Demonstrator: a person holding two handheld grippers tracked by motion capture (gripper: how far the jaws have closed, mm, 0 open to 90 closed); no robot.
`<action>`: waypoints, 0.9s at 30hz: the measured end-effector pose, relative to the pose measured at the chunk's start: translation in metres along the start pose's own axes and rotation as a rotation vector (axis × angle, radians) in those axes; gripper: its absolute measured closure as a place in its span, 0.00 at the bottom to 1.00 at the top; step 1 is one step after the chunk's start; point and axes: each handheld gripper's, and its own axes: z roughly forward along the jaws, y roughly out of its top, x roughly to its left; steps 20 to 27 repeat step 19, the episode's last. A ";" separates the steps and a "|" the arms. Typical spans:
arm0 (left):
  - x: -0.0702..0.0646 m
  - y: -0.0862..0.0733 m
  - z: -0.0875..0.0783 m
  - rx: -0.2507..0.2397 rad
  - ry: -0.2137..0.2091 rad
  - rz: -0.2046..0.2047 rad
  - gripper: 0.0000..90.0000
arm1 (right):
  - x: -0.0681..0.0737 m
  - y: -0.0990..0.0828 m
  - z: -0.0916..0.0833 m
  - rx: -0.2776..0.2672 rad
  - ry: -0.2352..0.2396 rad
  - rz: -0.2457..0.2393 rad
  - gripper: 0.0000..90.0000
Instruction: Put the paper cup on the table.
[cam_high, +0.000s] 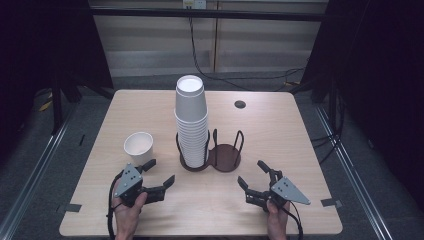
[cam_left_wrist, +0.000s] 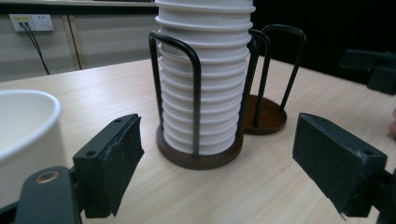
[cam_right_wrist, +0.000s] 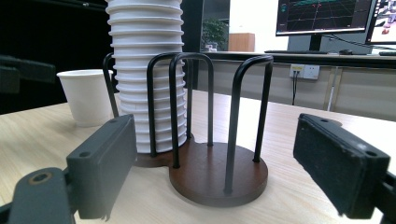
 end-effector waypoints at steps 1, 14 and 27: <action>-0.003 -0.003 0.002 0.001 -0.007 0.009 0.17 | 0.000 0.000 0.000 0.000 0.000 0.000 0.15; -0.012 -0.027 0.003 -0.086 0.039 0.003 0.17 | 0.000 0.000 0.000 0.003 0.002 0.003 0.15; -0.010 -0.030 -0.001 -0.156 0.049 0.036 0.17 | 0.000 0.000 0.000 0.007 -0.002 0.004 0.15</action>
